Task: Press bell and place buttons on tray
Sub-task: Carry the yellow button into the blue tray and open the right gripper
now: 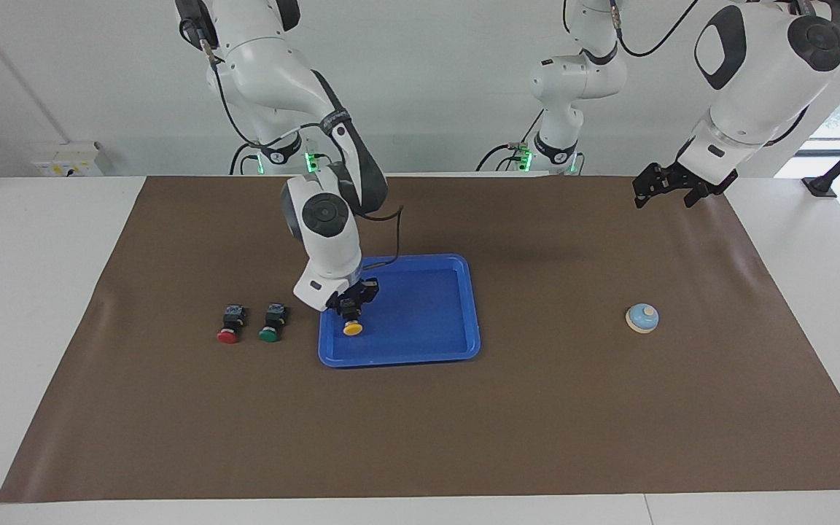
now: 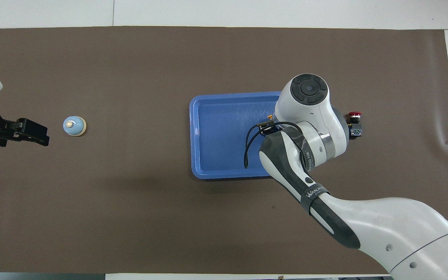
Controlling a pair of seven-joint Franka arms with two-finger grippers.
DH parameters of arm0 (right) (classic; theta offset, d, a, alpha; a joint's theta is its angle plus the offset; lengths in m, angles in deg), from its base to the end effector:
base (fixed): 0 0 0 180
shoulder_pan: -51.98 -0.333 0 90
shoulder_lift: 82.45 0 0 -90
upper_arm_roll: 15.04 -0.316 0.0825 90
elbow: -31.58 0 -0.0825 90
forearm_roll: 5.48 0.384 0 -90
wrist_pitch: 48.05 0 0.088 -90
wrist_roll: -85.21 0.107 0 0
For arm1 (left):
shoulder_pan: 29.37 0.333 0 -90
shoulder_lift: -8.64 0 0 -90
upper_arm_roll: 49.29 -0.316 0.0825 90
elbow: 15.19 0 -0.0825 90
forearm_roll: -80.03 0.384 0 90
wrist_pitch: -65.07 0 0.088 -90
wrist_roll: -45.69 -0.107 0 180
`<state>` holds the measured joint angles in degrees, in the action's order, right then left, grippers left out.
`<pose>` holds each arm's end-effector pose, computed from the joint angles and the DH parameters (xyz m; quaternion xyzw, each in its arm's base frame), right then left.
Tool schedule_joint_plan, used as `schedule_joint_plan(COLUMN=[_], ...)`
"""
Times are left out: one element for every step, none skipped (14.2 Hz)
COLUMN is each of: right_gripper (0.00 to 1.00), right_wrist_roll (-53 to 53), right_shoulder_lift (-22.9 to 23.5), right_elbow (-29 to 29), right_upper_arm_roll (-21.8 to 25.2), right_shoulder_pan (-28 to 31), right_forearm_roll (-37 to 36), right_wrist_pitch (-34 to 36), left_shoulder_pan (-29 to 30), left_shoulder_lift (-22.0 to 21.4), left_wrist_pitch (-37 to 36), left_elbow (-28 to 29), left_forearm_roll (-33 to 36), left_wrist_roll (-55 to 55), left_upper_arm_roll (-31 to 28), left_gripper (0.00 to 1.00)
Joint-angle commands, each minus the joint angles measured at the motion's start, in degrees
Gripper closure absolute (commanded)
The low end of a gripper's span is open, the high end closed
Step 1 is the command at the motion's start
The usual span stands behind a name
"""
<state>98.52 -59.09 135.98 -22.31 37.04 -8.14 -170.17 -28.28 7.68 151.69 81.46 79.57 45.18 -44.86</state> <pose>0.5881 0.2323 0.3072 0.9951 0.0868 -0.0470 0.0085 0.5365 -0.0325 0.5748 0.9963 -0.0333 -0.0792 0.0014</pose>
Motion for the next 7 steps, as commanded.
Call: schedule_joint_plan(right_gripper=[0.4, 0.4, 0.37, 0.16, 0.0, 0.0, 0.0], right_wrist_roll=[2.7, 4.1, 5.0, 5.1, 5.0, 4.4, 3.1], right_shoulder_lift=[-1.7, -1.7, -1.7, -1.6, -1.6, -1.6, -1.4], right_elbow=[2.0, 1.9, 1.5, 0.7, -1.5, -4.5, -8.2], right_upper_arm_roll=[0.0, 0.0, 0.0, 0.0, 0.1, 0.4, 0.3], right_shoulder_pan=[0.0, -0.1, -0.1, 0.2, 1.0, 1.9, 4.3], right_forearm_roll=[-0.1, -0.1, 0.0, 0.1, 0.1, -0.1, -0.1], right_wrist_pitch=[-0.7, -0.7, -0.2, 0.9, 2.9, 6.4, 10.2], left_shoulder_pan=[0.1, 0.1, 0.1, 0.1, 0.1, 0.1, 0.1], left_shoulder_lift=[-0.5, -0.4, -0.5, -0.5, -0.5, -0.4, -0.4], left_wrist_pitch=[-0.3, -0.3, -0.3, -0.3, -0.3, -0.3, -0.3], left_elbow=[-0.2, -0.2, -0.2, -0.2, -0.2, -0.2, -0.2], left_forearm_roll=[0.0, 0.0, 0.0, 0.0, 0.0, 0.0, 0.0], left_wrist_roll=[0.5, 0.5, 0.5, 0.5, 0.5, 0.5, 0.5], left_upper_arm_roll=[-0.1, -0.1, -0.1, -0.1, -0.1, -0.1, -0.1], left_gripper=[0.0, 0.0, 0.0, 0.0, 0.0, 0.0, 0.0])
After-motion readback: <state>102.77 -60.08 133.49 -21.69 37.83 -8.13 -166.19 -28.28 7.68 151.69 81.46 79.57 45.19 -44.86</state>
